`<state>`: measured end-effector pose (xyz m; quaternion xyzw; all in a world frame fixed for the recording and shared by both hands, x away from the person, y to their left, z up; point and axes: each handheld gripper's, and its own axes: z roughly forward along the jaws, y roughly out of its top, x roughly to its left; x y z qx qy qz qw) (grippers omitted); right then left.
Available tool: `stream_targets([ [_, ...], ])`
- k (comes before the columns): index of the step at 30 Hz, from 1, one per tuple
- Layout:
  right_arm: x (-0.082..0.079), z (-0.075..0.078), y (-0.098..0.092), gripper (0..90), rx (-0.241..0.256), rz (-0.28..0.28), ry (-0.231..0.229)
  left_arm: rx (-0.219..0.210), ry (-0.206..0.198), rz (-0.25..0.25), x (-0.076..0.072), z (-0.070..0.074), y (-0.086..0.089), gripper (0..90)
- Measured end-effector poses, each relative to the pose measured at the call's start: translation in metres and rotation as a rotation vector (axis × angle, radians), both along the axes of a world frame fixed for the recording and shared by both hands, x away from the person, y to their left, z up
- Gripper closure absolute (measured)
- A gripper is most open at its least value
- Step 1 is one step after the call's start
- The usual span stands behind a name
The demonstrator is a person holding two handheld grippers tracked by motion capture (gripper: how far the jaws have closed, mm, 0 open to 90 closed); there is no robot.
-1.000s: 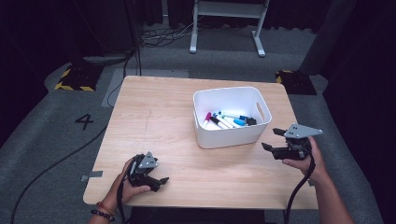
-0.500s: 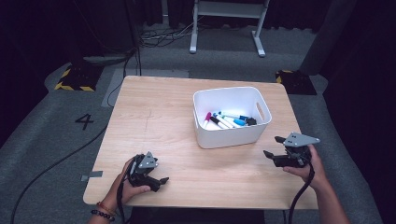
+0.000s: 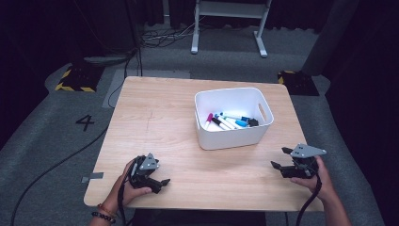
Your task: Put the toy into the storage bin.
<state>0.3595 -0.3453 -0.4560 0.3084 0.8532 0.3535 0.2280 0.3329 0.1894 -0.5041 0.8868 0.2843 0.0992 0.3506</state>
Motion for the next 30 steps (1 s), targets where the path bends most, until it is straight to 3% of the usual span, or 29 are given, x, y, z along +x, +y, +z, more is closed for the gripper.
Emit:
stream_targets([
  [5,-0.005,-0.008,-0.006,26.9,0.001,-0.013,-0.003,0.0,0.0,0.0,0.0,0.0,0.0,13.1],
  [19,-0.016,-0.032,-0.026,25.2,0.026,-0.064,0.067,0.0,0.0,0.001,0.0,0.0,0.0,13.1],
  [30,-0.021,-0.047,-0.032,20.8,0.105,-0.127,0.127,0.0,0.0,0.001,0.0,0.0,0.0,13.1],
])
